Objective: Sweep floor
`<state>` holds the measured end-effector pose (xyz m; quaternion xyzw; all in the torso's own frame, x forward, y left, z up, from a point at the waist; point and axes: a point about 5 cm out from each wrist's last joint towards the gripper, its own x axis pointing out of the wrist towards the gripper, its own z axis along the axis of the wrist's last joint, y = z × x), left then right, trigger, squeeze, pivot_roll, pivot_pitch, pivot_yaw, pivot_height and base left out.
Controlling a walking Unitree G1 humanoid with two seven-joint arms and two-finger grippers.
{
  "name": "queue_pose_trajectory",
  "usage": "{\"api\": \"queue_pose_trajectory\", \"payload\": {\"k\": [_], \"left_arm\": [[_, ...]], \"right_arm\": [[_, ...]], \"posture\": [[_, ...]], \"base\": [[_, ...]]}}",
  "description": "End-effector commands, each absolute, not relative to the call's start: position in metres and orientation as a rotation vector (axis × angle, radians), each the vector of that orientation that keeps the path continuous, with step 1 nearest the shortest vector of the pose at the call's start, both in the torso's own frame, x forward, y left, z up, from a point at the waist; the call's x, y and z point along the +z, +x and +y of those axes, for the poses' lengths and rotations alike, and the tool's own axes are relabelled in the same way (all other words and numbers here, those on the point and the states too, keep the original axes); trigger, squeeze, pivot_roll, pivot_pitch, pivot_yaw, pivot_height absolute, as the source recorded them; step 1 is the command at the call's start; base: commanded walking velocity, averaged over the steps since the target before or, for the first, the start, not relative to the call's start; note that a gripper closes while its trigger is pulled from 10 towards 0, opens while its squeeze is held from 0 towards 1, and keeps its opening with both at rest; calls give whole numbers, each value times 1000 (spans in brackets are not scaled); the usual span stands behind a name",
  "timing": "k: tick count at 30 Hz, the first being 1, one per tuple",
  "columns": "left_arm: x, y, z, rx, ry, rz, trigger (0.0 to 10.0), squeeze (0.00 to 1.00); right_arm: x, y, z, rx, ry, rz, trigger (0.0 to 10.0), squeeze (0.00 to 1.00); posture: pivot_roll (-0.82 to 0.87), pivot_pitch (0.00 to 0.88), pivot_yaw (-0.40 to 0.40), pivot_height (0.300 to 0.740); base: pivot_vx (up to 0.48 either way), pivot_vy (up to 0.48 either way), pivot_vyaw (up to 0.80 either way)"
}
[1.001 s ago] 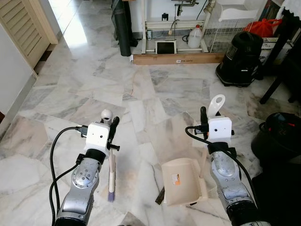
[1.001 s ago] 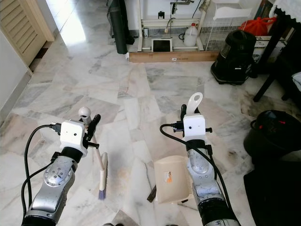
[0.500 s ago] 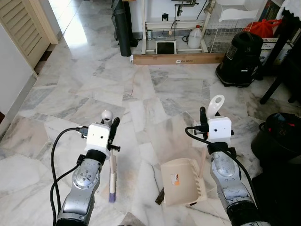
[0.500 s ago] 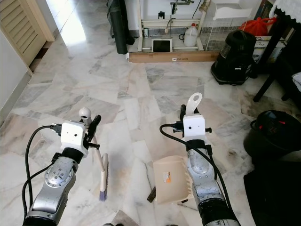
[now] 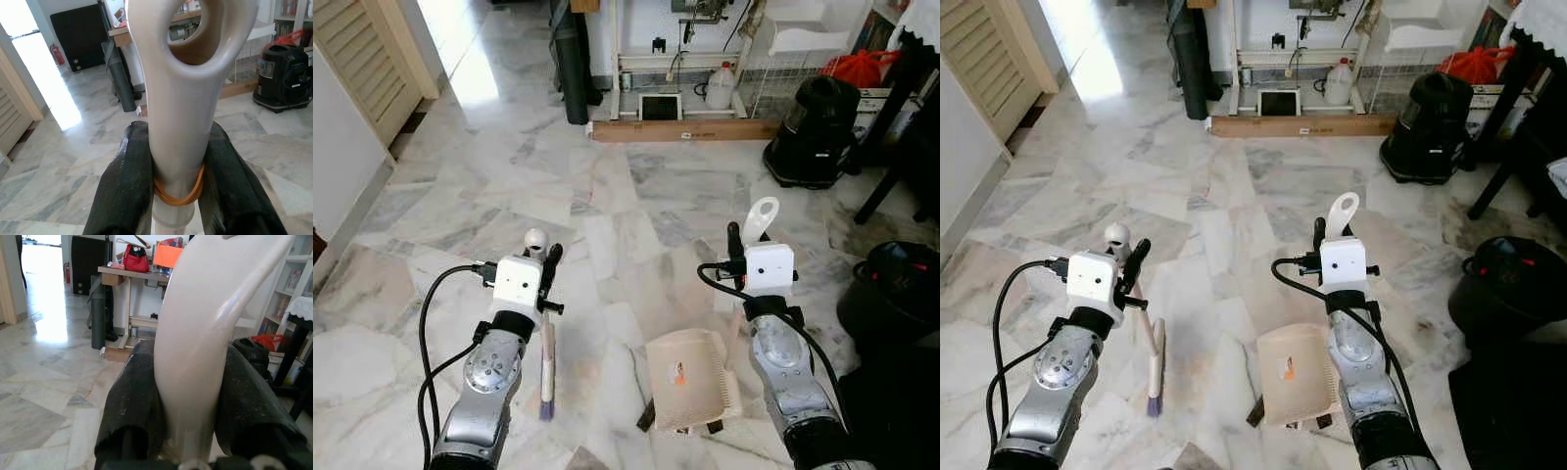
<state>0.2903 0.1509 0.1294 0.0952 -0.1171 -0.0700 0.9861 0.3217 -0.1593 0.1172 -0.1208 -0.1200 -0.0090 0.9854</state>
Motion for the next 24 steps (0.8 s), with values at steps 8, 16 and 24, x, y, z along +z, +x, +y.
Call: {"api": "queue_pose_trajectory", "payload": {"k": [8,16,24], "left_arm": [[137,292,154,-131,211,-259,10000,0],[135,290,153,-134,208,-252,10000,0],[135,290,154,-130,208,-249,10000,0]], "right_arm": [[127,324,-155,-7,-242,-283,10000,0],[124,322,-156,-4,-242,-271,10000,0],[123,322,-154,4,-240,-267,10000,0]], "posture": [[46,93,38,740],[47,97,35,740],[49,102,33,740]], "base": [[0,0,0],[0,0,0],[120,0,0]]}}
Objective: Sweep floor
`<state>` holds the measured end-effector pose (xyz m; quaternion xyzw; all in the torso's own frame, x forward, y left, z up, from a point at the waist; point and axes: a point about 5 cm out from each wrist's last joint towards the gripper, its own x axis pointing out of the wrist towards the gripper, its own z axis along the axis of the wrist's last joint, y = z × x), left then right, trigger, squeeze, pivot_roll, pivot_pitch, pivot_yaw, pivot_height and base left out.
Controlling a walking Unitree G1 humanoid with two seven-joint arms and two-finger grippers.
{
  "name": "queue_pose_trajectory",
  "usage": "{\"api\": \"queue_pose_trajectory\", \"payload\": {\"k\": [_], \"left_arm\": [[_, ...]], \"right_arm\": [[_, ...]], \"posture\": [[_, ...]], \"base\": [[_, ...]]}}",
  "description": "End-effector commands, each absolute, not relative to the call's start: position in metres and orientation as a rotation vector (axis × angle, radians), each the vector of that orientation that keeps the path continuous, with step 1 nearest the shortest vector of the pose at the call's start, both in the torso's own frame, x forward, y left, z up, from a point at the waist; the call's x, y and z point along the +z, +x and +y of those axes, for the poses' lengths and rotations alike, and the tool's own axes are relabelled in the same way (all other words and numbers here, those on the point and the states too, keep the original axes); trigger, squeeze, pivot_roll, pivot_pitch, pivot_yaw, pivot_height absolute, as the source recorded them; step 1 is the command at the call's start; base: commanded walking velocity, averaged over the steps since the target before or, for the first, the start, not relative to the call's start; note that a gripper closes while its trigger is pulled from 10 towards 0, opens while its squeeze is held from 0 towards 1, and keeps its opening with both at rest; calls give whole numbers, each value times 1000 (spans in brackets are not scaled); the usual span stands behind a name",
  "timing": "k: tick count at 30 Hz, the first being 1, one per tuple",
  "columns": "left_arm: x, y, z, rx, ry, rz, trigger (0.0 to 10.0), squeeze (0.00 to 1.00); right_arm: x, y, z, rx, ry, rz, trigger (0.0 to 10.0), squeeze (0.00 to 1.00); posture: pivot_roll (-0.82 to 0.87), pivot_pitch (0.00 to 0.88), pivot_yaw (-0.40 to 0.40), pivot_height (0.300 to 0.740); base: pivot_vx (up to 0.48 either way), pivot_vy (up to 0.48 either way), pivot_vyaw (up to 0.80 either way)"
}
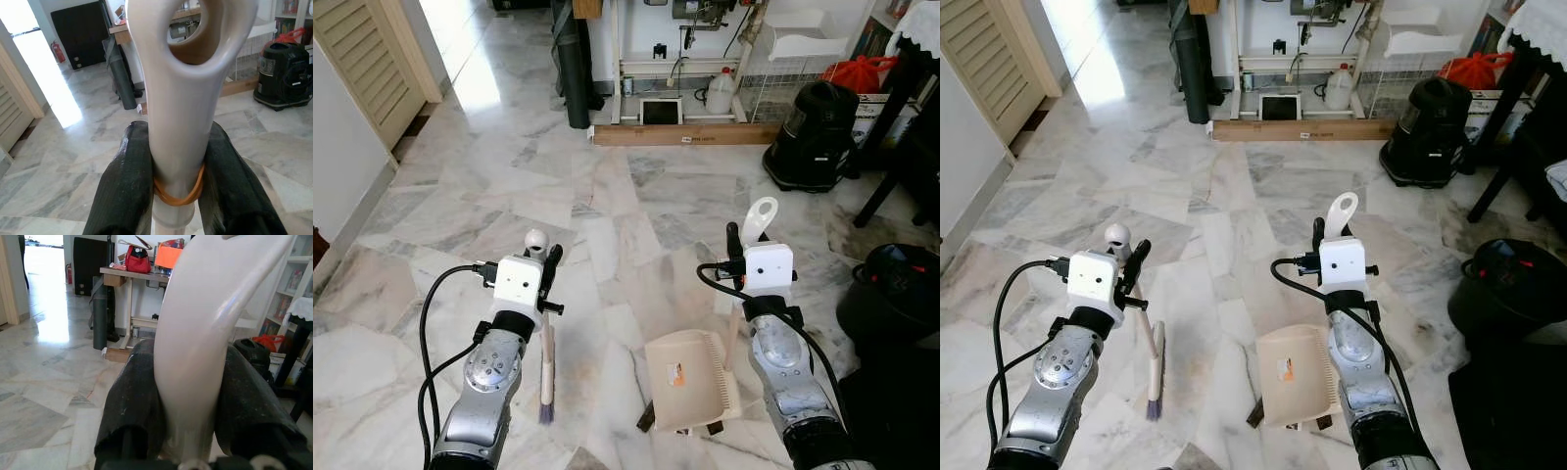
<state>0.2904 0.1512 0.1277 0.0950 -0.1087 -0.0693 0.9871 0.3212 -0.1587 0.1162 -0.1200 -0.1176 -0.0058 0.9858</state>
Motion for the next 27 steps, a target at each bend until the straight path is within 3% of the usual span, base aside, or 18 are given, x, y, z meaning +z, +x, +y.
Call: {"api": "queue_pose_trajectory", "payload": {"k": [1,27], "left_arm": [[135,290,153,-130,208,-249,10000,0],[135,291,153,-133,211,-257,10000,0]], "right_arm": [[123,322,-154,5,-241,-267,10000,0],[122,324,-152,13,-239,-265,10000,0]], "posture": [[49,100,32,740],[58,54,33,740]], "base": [[240,0,0],[214,0,0]]}}
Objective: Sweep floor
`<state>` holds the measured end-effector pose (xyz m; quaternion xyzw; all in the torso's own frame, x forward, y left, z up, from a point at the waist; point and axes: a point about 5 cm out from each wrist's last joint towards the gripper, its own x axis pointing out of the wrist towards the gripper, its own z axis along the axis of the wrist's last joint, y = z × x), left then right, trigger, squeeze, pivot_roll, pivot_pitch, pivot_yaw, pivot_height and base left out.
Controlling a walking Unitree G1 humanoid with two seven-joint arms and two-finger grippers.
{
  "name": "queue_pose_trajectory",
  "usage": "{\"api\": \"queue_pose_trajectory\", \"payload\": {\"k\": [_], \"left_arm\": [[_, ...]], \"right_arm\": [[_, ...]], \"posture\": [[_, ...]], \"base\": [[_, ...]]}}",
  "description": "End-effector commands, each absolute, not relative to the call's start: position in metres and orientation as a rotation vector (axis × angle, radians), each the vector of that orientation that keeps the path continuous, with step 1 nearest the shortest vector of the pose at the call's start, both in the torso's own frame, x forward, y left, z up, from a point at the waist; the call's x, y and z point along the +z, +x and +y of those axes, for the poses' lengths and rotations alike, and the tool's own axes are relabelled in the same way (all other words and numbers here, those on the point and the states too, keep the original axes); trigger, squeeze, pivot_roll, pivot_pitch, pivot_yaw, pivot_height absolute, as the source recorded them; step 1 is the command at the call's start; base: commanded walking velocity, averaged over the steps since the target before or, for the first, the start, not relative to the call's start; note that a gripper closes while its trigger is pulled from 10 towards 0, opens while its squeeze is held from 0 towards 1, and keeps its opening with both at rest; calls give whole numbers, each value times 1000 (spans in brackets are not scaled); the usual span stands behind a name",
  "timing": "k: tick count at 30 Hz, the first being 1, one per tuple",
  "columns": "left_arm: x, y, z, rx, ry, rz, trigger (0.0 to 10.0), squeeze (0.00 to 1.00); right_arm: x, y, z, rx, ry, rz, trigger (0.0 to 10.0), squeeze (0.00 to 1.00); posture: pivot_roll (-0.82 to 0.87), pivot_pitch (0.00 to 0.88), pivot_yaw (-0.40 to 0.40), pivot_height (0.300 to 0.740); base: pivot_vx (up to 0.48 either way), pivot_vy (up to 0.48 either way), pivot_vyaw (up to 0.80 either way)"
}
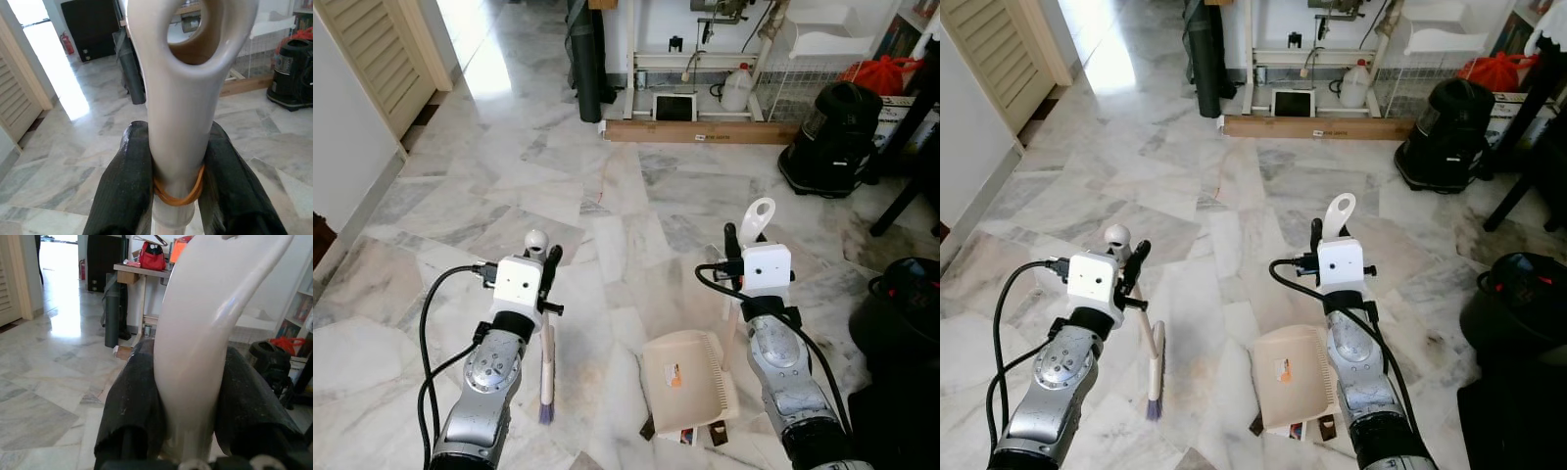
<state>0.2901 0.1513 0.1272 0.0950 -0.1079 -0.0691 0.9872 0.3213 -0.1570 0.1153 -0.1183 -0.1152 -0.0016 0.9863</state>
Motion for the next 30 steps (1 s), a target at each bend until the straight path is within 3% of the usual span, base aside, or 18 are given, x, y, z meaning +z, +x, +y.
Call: {"api": "queue_pose_trajectory", "payload": {"k": [1,6,30], "left_arm": [[136,292,153,-133,211,-258,10000,0],[136,292,154,-132,213,-259,10000,0],[138,290,155,-128,206,-266,10000,0]], "right_arm": [[122,324,-152,12,-238,-265,10000,0],[123,324,-152,12,-238,-267,10000,0],[123,323,-152,8,-238,-267,10000,0]], "posture": [[59,55,33,740],[52,57,32,740],[40,91,36,740]], "base": [[240,0,0],[244,0,0],[0,0,0]]}}
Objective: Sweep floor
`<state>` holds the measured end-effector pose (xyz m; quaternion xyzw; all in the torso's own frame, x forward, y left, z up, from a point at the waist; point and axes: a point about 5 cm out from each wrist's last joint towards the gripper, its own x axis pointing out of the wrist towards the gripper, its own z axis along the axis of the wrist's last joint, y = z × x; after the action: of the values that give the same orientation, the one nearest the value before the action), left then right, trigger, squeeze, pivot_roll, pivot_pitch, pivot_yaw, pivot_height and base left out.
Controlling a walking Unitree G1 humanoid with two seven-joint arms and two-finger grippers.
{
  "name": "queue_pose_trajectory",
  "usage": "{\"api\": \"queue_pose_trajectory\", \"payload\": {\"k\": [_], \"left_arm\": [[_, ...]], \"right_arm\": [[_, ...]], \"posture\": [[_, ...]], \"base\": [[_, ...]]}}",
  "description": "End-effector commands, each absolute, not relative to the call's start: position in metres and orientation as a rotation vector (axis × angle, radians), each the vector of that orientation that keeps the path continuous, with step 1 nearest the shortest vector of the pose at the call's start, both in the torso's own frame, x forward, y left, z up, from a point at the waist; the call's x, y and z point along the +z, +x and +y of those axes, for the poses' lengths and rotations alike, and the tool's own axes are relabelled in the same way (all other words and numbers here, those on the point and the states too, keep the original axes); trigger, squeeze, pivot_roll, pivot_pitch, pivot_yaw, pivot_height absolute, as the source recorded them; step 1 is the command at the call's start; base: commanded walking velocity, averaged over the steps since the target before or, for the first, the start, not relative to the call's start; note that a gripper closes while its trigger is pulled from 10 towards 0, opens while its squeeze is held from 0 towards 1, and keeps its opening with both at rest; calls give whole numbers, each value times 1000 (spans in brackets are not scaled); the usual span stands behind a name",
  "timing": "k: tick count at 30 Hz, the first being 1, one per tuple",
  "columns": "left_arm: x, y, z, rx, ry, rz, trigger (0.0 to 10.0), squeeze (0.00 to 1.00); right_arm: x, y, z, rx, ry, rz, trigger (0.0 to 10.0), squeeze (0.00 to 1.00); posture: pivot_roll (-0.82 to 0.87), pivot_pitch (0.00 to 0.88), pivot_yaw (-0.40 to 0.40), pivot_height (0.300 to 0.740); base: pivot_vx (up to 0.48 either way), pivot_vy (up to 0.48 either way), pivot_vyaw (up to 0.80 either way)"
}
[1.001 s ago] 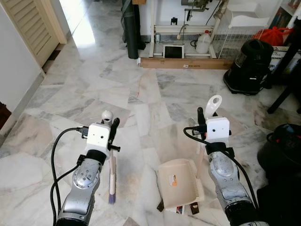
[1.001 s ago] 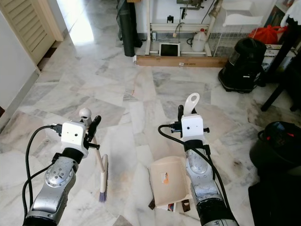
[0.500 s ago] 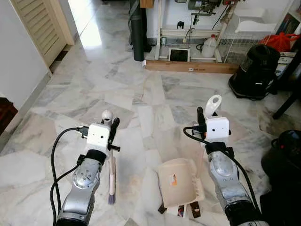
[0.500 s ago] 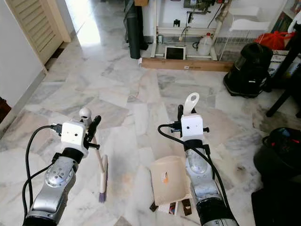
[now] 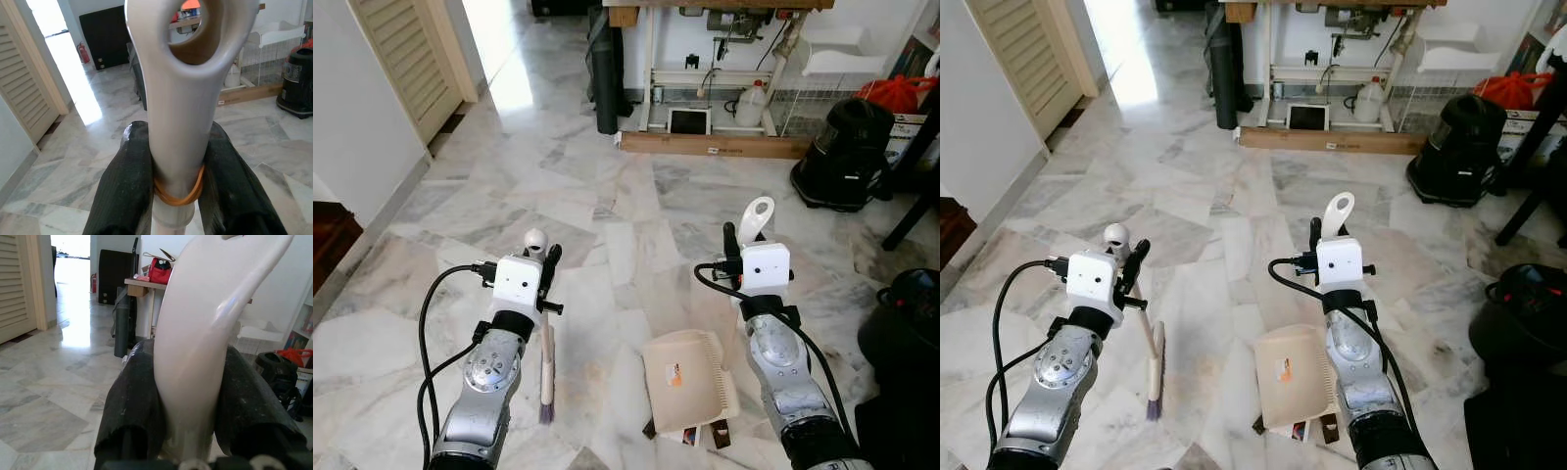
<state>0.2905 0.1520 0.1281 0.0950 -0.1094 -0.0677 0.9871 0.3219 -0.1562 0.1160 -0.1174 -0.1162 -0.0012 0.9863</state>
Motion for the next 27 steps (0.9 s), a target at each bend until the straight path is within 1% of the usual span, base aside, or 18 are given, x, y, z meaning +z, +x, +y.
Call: {"api": "queue_pose_trajectory", "payload": {"k": [1,7,16,27], "left_arm": [[137,290,154,-130,206,-264,10000,0],[136,289,154,-139,209,-259,10000,0],[135,288,152,-149,210,-256,10000,0],[138,290,154,-149,215,-259,10000,0]], "right_arm": [[122,323,-152,10,-239,-267,10000,0],[121,321,-152,11,-241,-267,10000,0],[121,320,-151,15,-240,-269,10000,0],[123,321,-151,11,-237,-274,10000,0]], "posture": [[39,89,36,740],[37,68,41,740],[35,64,42,740],[45,81,48,740]], "base": [[0,0,0],[0,0,0],[0,0,0],[0,0,0]]}}
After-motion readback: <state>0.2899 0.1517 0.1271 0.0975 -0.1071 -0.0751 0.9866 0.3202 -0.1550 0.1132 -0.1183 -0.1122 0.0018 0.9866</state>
